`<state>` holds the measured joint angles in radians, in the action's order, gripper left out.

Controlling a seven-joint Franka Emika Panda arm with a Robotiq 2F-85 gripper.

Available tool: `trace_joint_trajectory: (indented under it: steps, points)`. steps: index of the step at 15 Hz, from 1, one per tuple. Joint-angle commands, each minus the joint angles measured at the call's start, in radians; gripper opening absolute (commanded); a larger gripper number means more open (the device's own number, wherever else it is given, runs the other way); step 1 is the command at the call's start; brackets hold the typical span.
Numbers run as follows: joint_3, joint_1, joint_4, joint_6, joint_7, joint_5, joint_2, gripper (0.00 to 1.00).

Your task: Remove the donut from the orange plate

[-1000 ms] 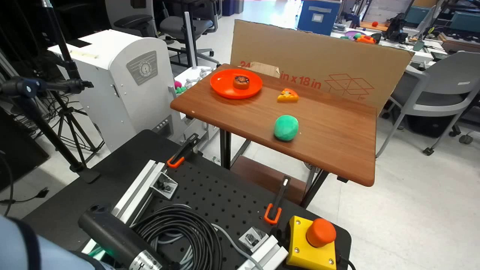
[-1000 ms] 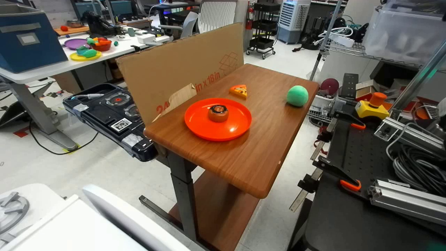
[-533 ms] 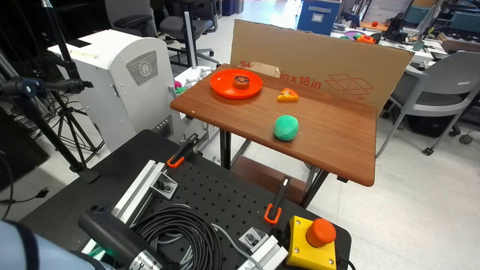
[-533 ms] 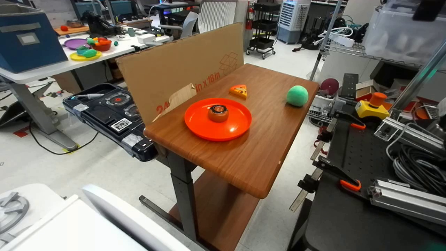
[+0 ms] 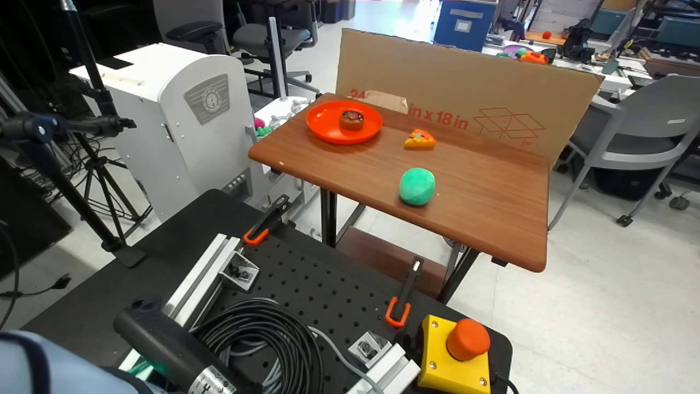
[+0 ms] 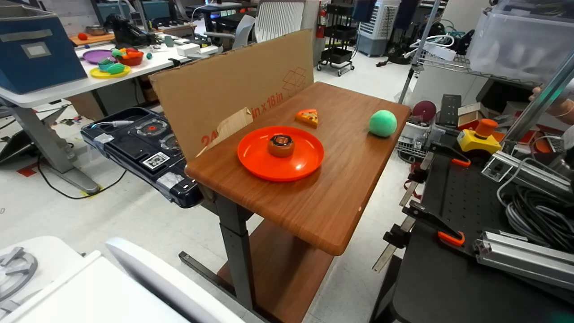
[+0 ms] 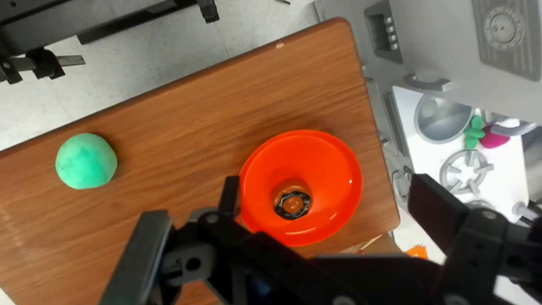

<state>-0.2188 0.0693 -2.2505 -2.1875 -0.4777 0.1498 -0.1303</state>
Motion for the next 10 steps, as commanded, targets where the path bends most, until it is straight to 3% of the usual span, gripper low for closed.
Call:
trace_joint_trajectory:
  steps: [1,5,10]
  points:
    - [0.018,0.005,0.177,-0.013,-0.109,-0.152,0.209,1.00]
    - [0.076,0.053,0.318,0.003,-0.207,-0.288,0.399,1.00]
    - [0.153,0.116,0.493,0.031,-0.234,-0.295,0.607,1.00]
